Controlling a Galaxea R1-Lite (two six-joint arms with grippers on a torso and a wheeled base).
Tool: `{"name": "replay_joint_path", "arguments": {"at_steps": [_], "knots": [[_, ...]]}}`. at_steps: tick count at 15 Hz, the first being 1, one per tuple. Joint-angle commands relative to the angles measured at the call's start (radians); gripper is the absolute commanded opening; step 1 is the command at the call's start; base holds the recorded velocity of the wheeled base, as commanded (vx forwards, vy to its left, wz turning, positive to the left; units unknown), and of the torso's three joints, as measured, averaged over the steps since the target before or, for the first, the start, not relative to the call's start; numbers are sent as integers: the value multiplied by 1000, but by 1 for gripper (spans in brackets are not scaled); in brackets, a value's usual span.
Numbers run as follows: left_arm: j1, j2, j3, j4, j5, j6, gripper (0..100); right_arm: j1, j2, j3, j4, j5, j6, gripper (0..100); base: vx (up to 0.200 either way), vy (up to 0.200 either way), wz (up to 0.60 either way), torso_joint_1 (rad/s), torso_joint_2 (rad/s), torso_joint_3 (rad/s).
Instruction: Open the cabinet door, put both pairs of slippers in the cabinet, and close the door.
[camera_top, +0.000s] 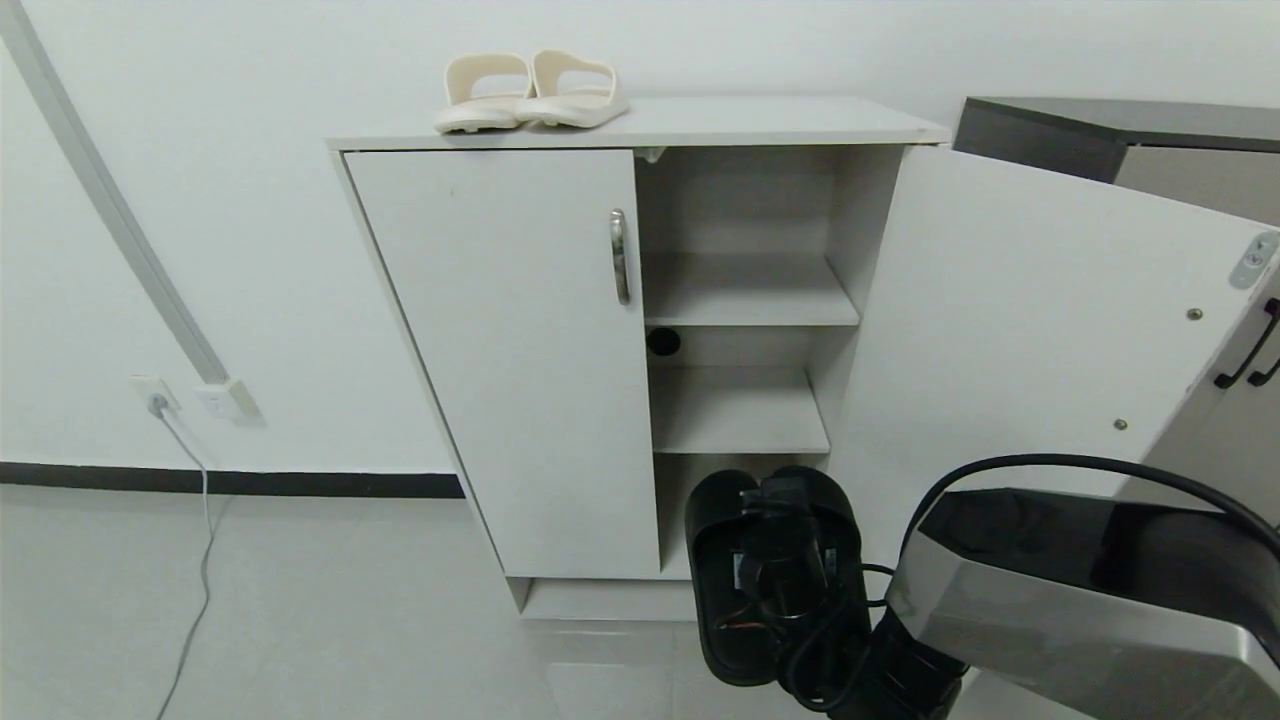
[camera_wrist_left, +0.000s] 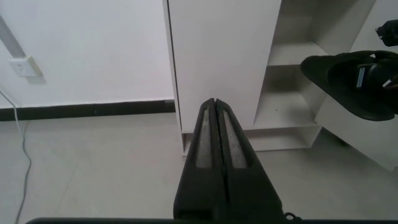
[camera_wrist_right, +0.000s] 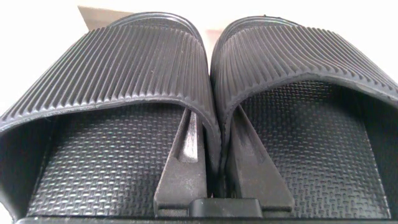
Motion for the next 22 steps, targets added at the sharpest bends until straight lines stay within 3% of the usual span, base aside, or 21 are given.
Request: {"name": "replay_joint_path", "arguments": {"at_steps": [1, 5, 10, 17, 22], "knots": [[1, 1, 0, 0, -1, 0, 0, 1, 3, -5, 0, 0, 0, 0, 0, 0, 0, 7, 2, -193], [1, 1, 0, -2, -1, 1, 0, 1, 26, -17, -17, 0, 3, 0, 0, 0, 0, 6, 1, -200], [1, 1, 0, -2, -1, 1, 0, -5, 122, -52, -240, -9, -101, 0, 0, 0, 0, 2, 2, -40], [1, 1, 0, -2, -1, 0, 0, -10, 122, -55, -260, -9, -109, 0, 0, 0, 0, 0, 0, 0], [1, 1, 0, -2, 1, -2, 0, -10, 121, -55, -260, -9, -110, 0, 200, 0, 0, 5, 4, 1]]}}
